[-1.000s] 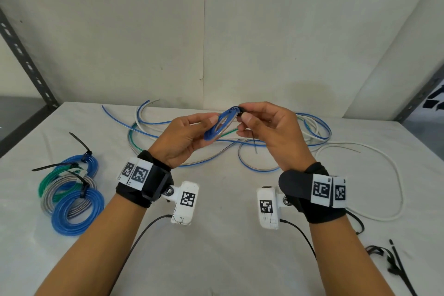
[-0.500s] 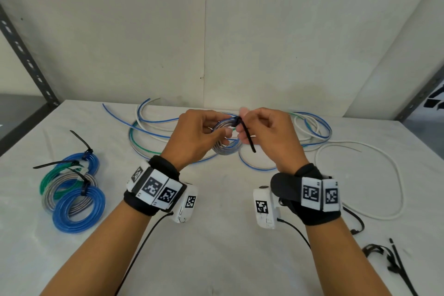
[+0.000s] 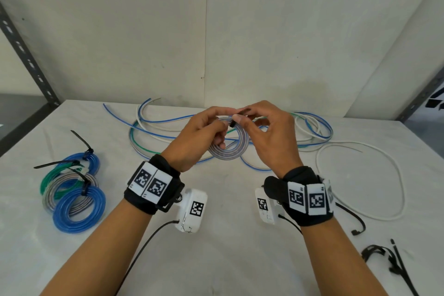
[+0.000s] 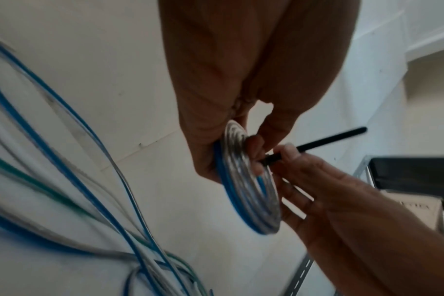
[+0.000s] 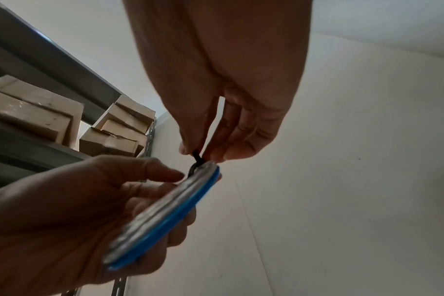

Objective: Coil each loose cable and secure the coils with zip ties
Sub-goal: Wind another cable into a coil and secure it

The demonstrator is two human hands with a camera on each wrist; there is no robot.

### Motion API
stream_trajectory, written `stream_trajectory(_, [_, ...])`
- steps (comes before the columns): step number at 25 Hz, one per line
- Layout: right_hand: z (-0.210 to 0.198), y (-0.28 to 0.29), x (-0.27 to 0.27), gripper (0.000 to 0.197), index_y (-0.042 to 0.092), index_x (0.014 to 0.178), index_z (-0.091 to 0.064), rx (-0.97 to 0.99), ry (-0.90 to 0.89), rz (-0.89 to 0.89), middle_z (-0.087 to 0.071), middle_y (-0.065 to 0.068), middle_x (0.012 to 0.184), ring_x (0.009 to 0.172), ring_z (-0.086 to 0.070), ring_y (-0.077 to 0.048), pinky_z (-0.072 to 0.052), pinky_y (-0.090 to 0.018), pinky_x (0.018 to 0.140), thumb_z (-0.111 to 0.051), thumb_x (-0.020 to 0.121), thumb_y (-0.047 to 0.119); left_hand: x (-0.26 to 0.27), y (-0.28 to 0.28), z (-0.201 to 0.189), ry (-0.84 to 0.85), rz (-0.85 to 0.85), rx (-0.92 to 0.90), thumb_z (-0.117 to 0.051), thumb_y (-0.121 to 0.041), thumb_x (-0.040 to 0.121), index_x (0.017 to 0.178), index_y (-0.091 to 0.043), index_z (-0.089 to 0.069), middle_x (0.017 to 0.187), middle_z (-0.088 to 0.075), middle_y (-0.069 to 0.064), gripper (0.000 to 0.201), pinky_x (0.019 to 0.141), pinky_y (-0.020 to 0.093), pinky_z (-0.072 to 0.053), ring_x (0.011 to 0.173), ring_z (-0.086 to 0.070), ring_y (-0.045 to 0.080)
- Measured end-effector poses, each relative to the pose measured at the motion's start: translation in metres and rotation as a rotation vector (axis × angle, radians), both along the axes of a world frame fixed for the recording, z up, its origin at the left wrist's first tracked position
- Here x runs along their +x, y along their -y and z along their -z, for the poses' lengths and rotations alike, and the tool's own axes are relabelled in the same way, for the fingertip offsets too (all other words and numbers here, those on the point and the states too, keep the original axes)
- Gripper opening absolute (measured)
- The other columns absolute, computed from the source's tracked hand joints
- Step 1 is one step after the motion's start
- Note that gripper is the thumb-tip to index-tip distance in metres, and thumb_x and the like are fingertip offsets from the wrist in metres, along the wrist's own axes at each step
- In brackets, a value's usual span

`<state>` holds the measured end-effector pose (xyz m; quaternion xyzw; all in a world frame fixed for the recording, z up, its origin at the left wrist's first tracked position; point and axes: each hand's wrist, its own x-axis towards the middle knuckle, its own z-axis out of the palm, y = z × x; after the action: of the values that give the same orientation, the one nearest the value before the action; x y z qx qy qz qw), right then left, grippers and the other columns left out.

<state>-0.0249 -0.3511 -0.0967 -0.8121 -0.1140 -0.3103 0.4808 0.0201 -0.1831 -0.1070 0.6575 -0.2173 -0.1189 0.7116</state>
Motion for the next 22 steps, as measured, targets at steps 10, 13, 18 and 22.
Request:
stream_trajectory(10, [-0.003, 0.001, 0.001, 0.021, 0.008, 0.09, -0.076, 0.26, -0.049, 0.067, -0.075, 0.001, 0.085, 0.083, -0.069, -0.016, -0.053, -0.027, 0.077, -0.063, 0.099, 0.022, -0.013, 0.011, -0.001, 0.148, -0.051, -0.012, -0.06, -0.019, 0.101, 0.112, -0.009, -0.074, 0.066, -0.053, -0.003, 0.02, 0.051, 0.028, -0.039, 0.059, -0.031, 0.021])
stream_trajectory(13, [0.0, 0.002, 0.003, 0.024, 0.003, 0.086, -0.073, 0.323, -0.068, 0.062, -0.063, 0.013, 0.062, 0.061, -0.054, -0.005, -0.043, -0.021, 0.065, -0.061, 0.101, 0.018, -0.016, 0.013, 0.001, 0.146, -0.049, 0.008, -0.06, -0.021, 0.101, 0.11, -0.01, -0.075, 0.063, -0.054, -0.011, 0.021, 0.051, 0.028, -0.039, 0.058, -0.032, 0.02])
stream_trajectory(18, [0.005, 0.004, 0.007, 0.026, 0.007, 0.08, -0.074, 0.511, -0.176, 0.051, -0.046, 0.007, 0.055, 0.053, -0.035, -0.008, -0.032, -0.022, 0.054, -0.062, 0.1, 0.019, -0.019, 0.02, 0.006, 0.103, -0.061, 0.016, -0.061, -0.024, 0.101, 0.111, -0.009, -0.076, 0.058, -0.053, -0.013, 0.024, 0.051, 0.028, -0.039, 0.054, -0.032, 0.015])
stream_trajectory(22, [0.006, 0.005, 0.008, 0.03, 0.017, 0.072, -0.075, 0.671, -0.272, -0.02, -0.057, -0.013, 0.08, 0.054, -0.035, -0.009, -0.032, -0.024, 0.054, -0.062, 0.099, 0.02, -0.019, 0.023, 0.013, 0.125, -0.066, -0.009, -0.062, -0.023, 0.1, 0.113, -0.012, -0.075, 0.074, -0.065, 0.004, 0.021, 0.053, 0.029, -0.042, 0.062, -0.041, 0.019])
